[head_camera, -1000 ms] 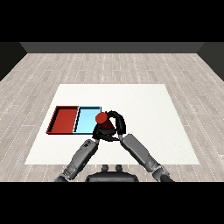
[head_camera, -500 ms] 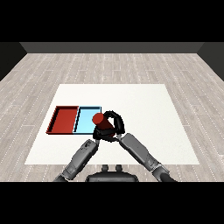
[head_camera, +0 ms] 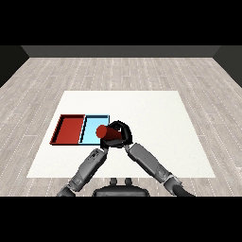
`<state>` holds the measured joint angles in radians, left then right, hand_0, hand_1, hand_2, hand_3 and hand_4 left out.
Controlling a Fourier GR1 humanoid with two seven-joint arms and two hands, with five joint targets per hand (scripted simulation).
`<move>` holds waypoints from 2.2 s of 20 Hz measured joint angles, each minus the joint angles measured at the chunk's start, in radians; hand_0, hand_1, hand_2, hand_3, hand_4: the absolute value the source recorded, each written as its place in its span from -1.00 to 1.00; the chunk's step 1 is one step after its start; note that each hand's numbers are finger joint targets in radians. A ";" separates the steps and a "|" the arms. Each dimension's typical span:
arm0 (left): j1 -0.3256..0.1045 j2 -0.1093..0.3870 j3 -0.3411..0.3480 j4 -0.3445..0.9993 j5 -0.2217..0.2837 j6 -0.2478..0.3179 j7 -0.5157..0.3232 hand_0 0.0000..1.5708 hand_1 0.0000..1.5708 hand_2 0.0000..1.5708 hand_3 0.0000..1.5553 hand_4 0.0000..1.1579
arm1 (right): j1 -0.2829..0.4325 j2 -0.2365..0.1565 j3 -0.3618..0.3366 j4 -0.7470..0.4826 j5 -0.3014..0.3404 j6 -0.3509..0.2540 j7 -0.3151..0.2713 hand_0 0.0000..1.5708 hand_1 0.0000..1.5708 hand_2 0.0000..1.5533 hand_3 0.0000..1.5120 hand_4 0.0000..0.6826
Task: Pick the red can and put it in the red box
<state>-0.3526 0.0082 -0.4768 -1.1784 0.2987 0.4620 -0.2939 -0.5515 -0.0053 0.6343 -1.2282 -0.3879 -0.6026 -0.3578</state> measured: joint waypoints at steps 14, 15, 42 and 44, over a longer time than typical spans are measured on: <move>-0.006 0.008 -0.039 0.001 0.001 0.173 -0.036 1.00 1.00 0.95 0.86 0.93 | 0.023 0.000 0.014 -0.060 -0.041 -0.009 -0.004 0.50 0.50 0.51 0.43 -1.00; -0.016 0.005 -0.033 0.013 -0.005 0.176 -0.035 1.00 1.00 0.95 0.87 0.93 | 0.028 0.001 0.008 -0.056 -0.036 -0.001 -0.009 -1.00 -1.00 -1.00 -1.00 -1.00; 0.016 0.053 0.069 0.010 -0.086 0.161 -0.037 1.00 1.00 1.00 0.89 0.96 | 0.225 -0.126 -0.225 -0.366 0.109 0.131 0.078 -1.00 -1.00 -1.00 -1.00 -1.00; 0.015 0.087 0.084 0.009 -0.105 0.165 -0.029 1.00 1.00 1.00 0.89 0.94 | 0.277 -0.168 -0.260 -0.419 0.091 0.150 0.085 -1.00 -1.00 -1.00 -1.00 -1.00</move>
<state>-0.3378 0.0950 -0.3928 -1.1694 0.1938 0.6265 -0.3231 -0.2740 -0.1737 0.3739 -1.6473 -0.2970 -0.4524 -0.2724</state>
